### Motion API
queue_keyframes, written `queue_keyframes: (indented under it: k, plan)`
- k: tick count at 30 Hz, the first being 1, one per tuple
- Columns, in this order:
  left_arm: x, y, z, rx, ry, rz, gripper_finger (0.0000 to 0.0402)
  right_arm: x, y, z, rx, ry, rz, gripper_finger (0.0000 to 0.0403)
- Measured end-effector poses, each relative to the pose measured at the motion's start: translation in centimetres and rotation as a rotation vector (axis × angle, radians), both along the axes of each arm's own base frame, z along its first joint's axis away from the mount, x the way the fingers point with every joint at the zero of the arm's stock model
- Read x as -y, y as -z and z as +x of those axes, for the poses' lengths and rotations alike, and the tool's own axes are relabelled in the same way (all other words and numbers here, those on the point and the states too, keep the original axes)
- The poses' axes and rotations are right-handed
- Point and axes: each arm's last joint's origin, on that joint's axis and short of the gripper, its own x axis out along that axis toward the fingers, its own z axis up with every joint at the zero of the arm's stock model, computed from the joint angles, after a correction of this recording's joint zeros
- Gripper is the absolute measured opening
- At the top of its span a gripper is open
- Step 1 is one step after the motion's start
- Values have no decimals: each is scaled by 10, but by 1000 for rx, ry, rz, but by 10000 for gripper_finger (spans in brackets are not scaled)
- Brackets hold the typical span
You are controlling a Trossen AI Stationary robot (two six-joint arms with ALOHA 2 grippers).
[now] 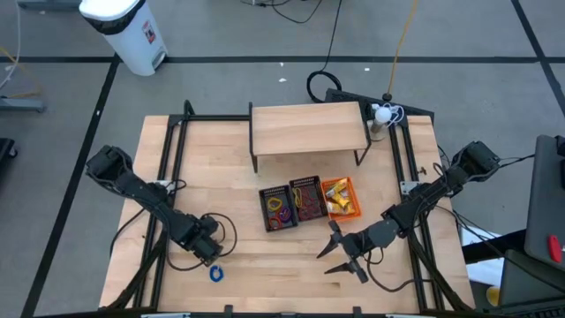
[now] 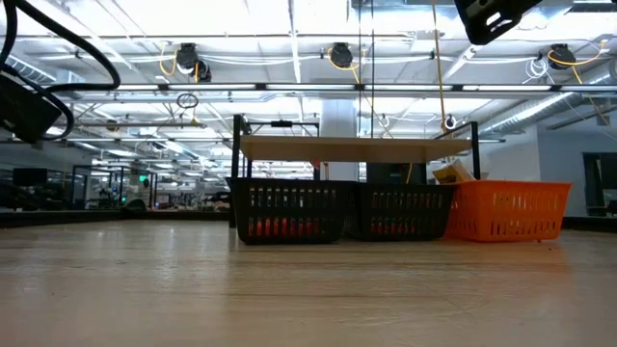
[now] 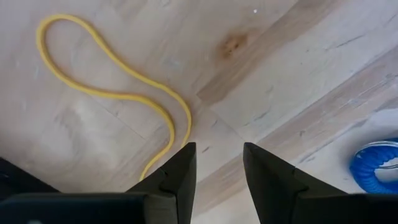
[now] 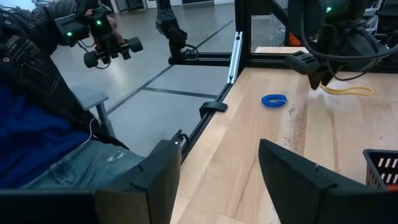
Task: Pick & Place Office Desk Supplies
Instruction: Put the yellow rubber band into the right black bin
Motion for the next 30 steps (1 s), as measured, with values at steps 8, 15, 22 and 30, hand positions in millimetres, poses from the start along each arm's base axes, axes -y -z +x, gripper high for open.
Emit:
queue_keyframes:
  k: [8, 15, 22, 30]
  plan:
    - [-1, 0, 0, 19, 9, 36, 134, 0, 0, 0, 0, 0, 0, 204]
    - [-2, 0, -1, 19, 18, 52, 134, 0, 0, 0, 0, 0, 0, 207]
    - [-5, 0, -4, -22, -22, 86, 134, 0, 0, 0, 0, 0, 0, 205]
    - [-8, 8, -8, -31, -54, 86, 134, 0, 0, 0, 0, 0, 0, 208]
